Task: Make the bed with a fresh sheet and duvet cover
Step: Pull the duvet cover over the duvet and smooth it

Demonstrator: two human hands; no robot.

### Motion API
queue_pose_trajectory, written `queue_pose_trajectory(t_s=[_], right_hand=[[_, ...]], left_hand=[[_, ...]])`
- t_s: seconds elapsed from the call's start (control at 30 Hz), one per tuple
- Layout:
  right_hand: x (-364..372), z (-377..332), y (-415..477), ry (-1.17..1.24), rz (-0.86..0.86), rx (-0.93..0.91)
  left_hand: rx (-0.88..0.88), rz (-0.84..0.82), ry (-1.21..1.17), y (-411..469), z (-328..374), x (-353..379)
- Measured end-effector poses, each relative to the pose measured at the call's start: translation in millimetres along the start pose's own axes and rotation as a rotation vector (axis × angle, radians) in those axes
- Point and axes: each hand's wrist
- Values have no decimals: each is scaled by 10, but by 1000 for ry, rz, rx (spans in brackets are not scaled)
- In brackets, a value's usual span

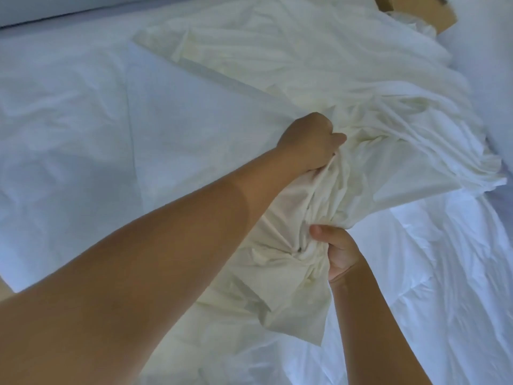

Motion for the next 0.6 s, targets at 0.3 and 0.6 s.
queue_pose_trajectory(t_s=[0.3,0.6], right_hand=[[46,60,88,28,126,-127],[122,-37,80,-2,17,-71]], left_hand=[[50,240,71,-496,-507,59],[146,121,203,-525,-554,7]])
Point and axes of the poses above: each hand's wrist, its own y-axis towards the middle knuckle, its own x-axis out of the palm, z = x × y, and after that the axes turned 1 degree about -x, right-handed
